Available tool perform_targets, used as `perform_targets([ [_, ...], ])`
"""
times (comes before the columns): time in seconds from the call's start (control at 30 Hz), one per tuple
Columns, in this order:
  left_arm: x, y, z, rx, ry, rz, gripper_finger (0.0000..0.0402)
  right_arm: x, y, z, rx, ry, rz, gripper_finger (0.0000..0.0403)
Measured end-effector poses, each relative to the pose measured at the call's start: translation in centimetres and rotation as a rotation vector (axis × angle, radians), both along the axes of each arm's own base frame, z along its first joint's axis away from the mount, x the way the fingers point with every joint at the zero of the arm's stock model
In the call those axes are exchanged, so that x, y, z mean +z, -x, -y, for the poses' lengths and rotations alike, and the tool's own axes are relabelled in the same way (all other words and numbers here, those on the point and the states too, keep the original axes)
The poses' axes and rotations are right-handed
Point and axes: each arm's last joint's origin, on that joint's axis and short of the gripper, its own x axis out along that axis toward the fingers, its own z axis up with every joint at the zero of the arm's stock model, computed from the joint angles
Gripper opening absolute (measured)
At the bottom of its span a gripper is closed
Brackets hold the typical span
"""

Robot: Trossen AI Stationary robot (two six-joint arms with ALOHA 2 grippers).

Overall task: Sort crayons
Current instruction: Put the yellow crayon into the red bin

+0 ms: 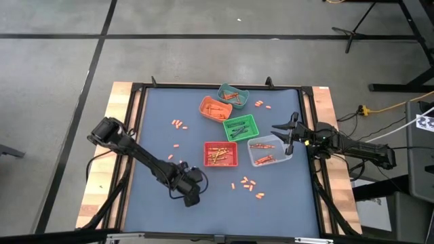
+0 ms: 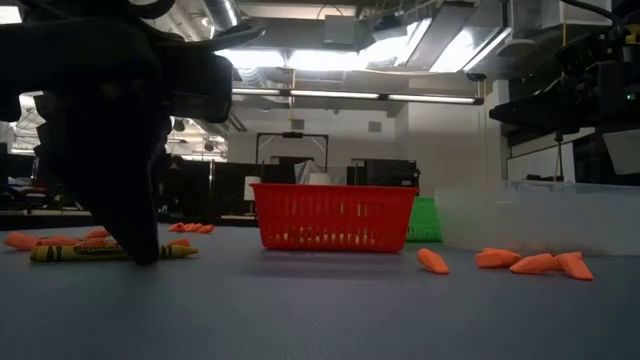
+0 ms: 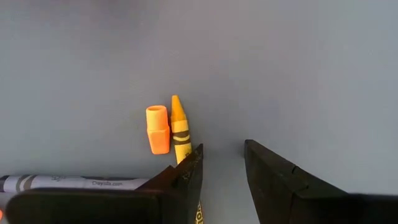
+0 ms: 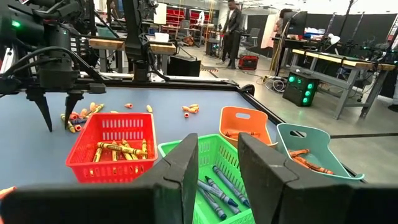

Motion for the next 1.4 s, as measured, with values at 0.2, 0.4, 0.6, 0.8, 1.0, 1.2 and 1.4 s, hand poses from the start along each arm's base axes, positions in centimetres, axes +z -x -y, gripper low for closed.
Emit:
perform_targets([
  [0.2, 0.9, -0.5, 0.1, 0.001, 0.019, 0.023, 0.0105, 0.0, 0.0, 0.0, 0.000, 0.000, 0.000, 0.0113],
  [0.4, 1.5, -0.8, 0.0, 0.009, 0.010, 0.010, 0.0105, 0.0, 0.0, 0.0, 0.000, 0.000, 0.000, 0.0113],
  [0.6, 1.7, -0.1, -0.7, 0.019, -0.051, -0.102, 0.0105, 0.0, 0.0, 0.0, 0.000, 0.000, 0.000, 0.0113],
  [0.8, 1.4, 0.0, -0.7, 0.021, -0.066, -0.119, 0.0105, 0.0, 0.0, 0.0, 0.000, 0.000, 0.000, 0.0113],
  [1.0, 0.5, -0.2, -0.6, 0.023, -0.076, -0.131, 0.0105, 0.0, 0.0, 0.0, 0.000, 0.000, -0.001, 0.0113],
  [1.2, 0.0, -0.4, -0.5, 0.025, -0.084, -0.140, 0.0105, 0.0, 0.0, 0.0, 0.000, 0.000, 0.000, 0.0113],
  [1.4, 0.0, -0.4, -0.6, 0.022, -0.085, -0.142, 0.0097, 0.0, 0.0, 0.0, 0.000, 0.000, 0.000, 0.0113],
])
